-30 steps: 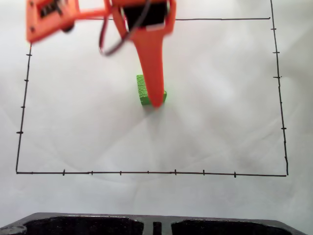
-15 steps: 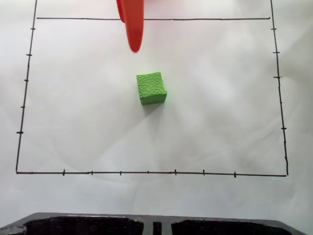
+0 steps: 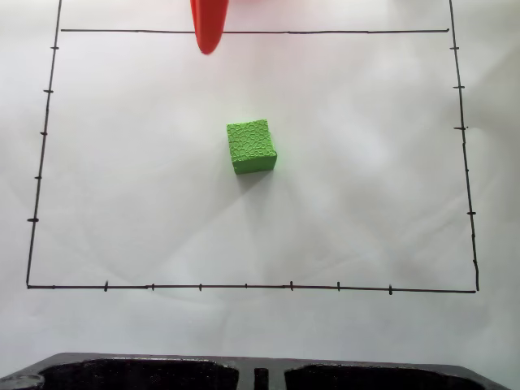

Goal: Grasp the colored block, Place it on the black dot, and then return the arm to the default position.

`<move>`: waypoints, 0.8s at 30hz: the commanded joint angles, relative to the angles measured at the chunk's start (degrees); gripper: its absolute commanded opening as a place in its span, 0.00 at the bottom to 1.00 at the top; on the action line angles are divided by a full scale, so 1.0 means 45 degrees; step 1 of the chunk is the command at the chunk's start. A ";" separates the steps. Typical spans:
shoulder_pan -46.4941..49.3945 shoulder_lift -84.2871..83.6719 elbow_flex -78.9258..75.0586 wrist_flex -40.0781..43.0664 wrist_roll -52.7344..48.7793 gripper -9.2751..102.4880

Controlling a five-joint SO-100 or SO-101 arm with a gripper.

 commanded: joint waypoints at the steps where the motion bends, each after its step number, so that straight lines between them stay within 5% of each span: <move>1: -0.0156 0.0137 0.0410 -0.0723 0.0332 0.08; 10: -0.0293 0.0137 0.1582 -0.2676 0.1094 0.08; 24: -0.0234 0.0156 0.1602 -0.2734 0.1445 0.08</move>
